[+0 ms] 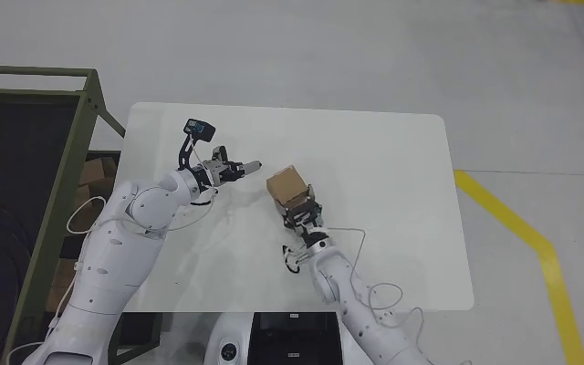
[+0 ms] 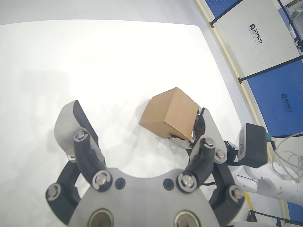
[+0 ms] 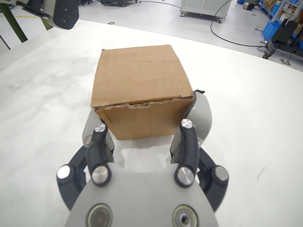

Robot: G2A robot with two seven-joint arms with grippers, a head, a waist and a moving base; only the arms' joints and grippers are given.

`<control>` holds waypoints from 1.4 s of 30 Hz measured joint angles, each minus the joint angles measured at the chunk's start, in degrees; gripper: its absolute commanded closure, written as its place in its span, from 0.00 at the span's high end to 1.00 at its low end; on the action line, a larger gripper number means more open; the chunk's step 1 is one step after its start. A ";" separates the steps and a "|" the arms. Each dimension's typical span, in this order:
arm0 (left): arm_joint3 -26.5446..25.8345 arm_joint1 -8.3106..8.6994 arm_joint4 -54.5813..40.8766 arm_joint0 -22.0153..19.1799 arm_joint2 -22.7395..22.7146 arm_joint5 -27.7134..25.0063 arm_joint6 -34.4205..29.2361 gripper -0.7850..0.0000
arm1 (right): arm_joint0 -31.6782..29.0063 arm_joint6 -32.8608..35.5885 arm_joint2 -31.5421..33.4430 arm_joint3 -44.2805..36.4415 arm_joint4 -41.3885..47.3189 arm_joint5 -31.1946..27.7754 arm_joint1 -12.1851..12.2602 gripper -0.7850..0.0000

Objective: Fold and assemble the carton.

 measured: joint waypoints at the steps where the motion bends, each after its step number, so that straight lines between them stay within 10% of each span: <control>1: 0.00 0.00 0.00 0.00 0.00 0.00 0.00 1.00 | -0.77 -0.51 0.43 -0.87 -0.49 -0.93 0.33 0.73; 8: 0.00 0.00 0.00 0.00 0.00 0.00 0.00 1.00 | -4.99 -2.54 2.57 -6.33 -2.49 -3.92 1.89 0.71; 12: 0.00 0.00 0.00 0.00 0.00 0.00 0.00 1.00 | -6.19 -1.38 2.89 -8.56 -3.48 -3.62 2.32 1.00; 24: 0.12 -0.04 -0.40 0.27 0.41 -0.25 -0.18 1.00 | -3.86 1.22 8.83 -8.70 -4.24 -18.70 5.09 1.00; 42: 2.00 -0.42 -8.13 -2.82 3.67 0.24 -8.94 1.00 | -4.06 1.77 8.95 -9.44 -5.83 -18.66 5.70 1.00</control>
